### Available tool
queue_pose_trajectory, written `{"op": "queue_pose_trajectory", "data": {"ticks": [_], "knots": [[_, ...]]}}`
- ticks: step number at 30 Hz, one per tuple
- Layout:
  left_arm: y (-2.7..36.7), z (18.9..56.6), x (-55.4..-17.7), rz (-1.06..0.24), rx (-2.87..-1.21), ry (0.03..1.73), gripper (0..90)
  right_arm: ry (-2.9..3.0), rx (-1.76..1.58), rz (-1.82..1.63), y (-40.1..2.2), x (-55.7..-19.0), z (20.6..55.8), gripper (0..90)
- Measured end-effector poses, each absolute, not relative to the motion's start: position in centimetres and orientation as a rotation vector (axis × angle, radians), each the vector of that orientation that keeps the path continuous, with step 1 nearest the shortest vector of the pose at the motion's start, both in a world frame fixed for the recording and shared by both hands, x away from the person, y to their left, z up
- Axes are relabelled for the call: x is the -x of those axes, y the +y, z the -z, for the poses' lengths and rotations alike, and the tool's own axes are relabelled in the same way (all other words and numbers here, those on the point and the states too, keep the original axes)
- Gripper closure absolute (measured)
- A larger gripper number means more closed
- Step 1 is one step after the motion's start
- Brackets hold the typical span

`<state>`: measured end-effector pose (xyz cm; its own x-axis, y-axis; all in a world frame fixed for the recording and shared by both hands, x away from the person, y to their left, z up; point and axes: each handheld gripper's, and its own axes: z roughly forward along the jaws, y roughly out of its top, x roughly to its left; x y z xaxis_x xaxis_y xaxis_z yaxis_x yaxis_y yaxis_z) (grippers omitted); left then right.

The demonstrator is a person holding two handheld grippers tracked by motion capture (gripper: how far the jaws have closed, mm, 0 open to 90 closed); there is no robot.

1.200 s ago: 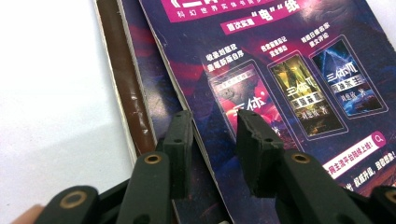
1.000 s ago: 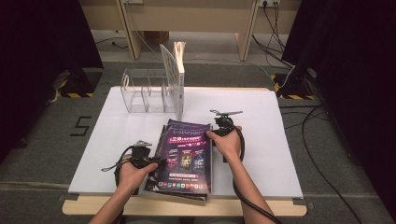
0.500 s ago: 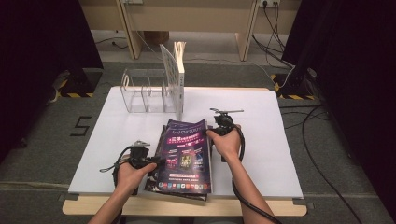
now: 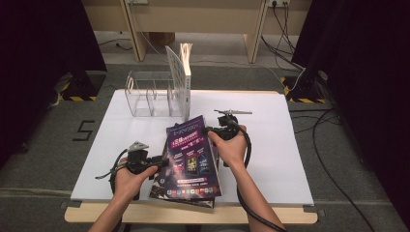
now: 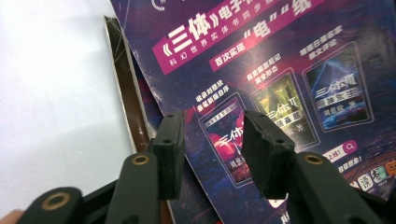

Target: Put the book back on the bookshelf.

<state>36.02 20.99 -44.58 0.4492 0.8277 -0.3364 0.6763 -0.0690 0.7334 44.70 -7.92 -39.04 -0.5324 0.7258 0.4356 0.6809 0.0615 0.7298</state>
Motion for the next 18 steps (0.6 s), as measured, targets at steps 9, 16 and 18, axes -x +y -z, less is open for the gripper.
{"op": "queue_pose_trajectory", "data": {"ticks": [9,16,18], "knots": [[21.3,43.4,-35.8,-0.245,-1.771,1.273,58.0,2.197,-1.376,-1.599,-6.9,-43.7,36.6,83.5],[21.2,41.3,-35.5,-0.289,-1.729,1.232,57.0,2.182,-1.295,-1.646,-5.5,-43.4,35.1,83.5],[21.1,40.6,-35.5,-0.306,-1.718,1.217,56.8,2.187,-1.270,-1.659,-5.0,-43.3,34.7,83.5]]}}
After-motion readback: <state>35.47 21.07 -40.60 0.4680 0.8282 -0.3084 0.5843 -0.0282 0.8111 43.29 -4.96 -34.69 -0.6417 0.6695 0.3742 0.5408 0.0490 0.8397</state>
